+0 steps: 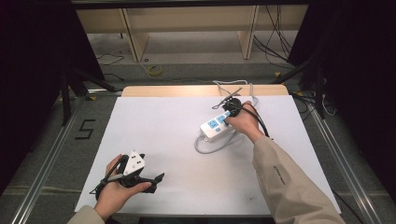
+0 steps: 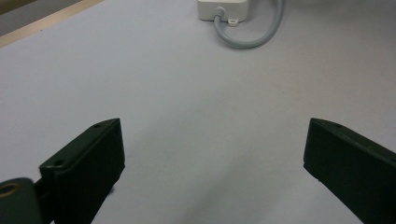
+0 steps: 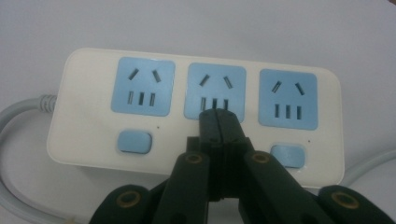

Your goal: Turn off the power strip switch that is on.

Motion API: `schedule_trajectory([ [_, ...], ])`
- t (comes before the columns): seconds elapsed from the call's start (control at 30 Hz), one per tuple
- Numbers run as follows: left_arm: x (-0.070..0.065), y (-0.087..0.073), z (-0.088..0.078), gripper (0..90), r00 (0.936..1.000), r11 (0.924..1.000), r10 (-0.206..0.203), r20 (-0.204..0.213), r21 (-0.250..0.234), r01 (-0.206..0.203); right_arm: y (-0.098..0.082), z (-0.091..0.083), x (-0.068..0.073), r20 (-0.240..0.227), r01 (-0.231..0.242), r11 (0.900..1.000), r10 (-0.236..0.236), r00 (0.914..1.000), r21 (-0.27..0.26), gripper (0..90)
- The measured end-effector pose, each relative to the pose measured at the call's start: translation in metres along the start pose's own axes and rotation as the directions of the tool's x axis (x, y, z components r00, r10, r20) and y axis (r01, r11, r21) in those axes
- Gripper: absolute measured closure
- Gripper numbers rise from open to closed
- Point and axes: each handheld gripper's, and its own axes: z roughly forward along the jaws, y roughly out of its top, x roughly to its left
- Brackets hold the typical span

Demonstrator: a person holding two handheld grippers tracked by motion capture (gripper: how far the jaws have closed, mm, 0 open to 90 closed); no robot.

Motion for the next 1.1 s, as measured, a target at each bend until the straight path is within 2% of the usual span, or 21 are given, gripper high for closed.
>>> schedule_trajectory([
  [0.5, -0.0004, 0.0003, 0.0000, 4.8, 1.0000, 1.0000, 0.002, 0.001, -0.001, -0.002, 0.0047, 0.0007, 0.0037, 0.025, 0.020, 0.999, -0.021, 0.9995, 0.034, 90.0],
  [1.1, -0.0004, 0.0006, 0.0006, 4.8, 1.0000, 1.0000, 0.004, 0.002, -0.002, -0.004, 0.0068, 0.0012, 0.0032, 0.024, 0.001, 0.999, -0.002, 0.9997, 0.050, 90.0],
])
